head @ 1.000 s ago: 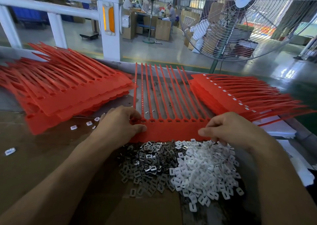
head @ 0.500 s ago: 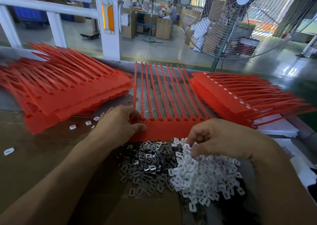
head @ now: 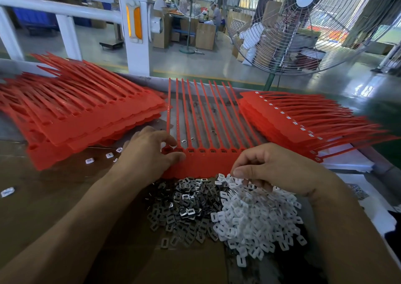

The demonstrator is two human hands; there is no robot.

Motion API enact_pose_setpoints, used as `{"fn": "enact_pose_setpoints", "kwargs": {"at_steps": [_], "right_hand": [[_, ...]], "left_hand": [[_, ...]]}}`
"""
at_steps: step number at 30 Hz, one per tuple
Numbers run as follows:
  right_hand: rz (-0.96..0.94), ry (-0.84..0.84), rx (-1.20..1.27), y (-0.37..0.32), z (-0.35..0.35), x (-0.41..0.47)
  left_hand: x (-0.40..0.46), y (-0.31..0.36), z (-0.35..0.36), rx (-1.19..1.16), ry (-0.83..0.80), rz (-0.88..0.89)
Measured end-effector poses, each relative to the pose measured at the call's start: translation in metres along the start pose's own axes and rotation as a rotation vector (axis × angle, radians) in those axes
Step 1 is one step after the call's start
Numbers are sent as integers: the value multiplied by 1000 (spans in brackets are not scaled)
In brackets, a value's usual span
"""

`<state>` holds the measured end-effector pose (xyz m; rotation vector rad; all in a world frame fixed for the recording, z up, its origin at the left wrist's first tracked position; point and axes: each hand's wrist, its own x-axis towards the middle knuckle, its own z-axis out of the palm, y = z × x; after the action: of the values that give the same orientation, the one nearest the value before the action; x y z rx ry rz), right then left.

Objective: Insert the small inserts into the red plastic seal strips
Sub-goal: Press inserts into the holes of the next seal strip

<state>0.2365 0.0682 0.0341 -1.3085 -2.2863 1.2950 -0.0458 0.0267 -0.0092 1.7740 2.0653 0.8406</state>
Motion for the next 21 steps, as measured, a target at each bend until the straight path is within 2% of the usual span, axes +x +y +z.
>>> {"fn": "enact_pose_setpoints", "kwargs": {"at_steps": [10,17,21], "right_hand": [[88,-45,92,1,8,6],[41,144,230,2,13,13],[41,190,357,3,20,20]], "left_hand": [[-1,0,1,-57,101,76],[-2,6,5,-148,139,204],[-6,14,6,-175,128,315]]}}
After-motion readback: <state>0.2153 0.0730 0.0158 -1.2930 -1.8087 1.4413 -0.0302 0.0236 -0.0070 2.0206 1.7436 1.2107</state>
